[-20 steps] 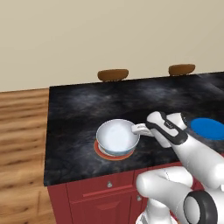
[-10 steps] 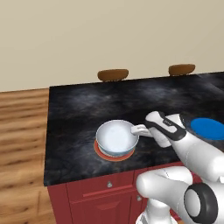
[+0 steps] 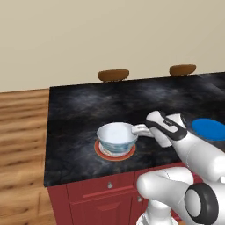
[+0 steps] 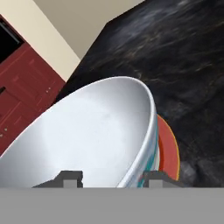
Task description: Move the bowls from the cabinet to the plates on the dining table.
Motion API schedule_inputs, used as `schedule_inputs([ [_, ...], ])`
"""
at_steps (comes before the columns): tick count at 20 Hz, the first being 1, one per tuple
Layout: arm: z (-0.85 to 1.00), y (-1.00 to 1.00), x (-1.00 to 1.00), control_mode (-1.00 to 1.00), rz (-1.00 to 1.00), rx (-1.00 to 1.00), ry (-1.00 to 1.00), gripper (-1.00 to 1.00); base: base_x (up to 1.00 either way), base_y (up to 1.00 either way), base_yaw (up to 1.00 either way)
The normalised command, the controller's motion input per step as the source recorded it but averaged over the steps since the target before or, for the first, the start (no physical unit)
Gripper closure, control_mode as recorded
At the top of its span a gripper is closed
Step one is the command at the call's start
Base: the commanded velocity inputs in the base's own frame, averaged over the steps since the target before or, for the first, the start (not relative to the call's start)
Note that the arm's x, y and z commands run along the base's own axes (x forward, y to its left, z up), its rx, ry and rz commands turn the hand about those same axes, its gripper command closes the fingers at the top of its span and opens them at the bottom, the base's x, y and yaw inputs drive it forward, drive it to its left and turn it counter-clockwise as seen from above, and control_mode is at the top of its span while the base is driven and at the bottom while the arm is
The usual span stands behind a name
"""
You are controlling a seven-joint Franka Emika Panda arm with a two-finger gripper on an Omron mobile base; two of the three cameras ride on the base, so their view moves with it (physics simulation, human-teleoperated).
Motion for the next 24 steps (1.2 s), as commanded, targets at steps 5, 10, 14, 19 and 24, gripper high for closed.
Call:
schedule_inputs([
  [5,0.4,0.0,0.13,-1.0,-0.05,0.0,0.1,-1.0,0.0,0.0,0.0],
  [10,0.47,-0.09,0.03,-1.0,-0.08,-0.01,0.2,-1.0,0.0,0.0,0.0],
  [14,0.47,-0.31,-0.03,-1.0,-0.11,-0.03,0.27,-1.0,0.0,0.0,0.0],
  [19,0.44,-0.47,-0.31,-1.0,-0.11,-0.01,0.19,-1.0,0.0,0.0,0.0],
  [24,0.27,-0.36,-0.8,-1.0,-0.05,-0.04,0.04,-1.0,0.0,0.0,0.0],
])
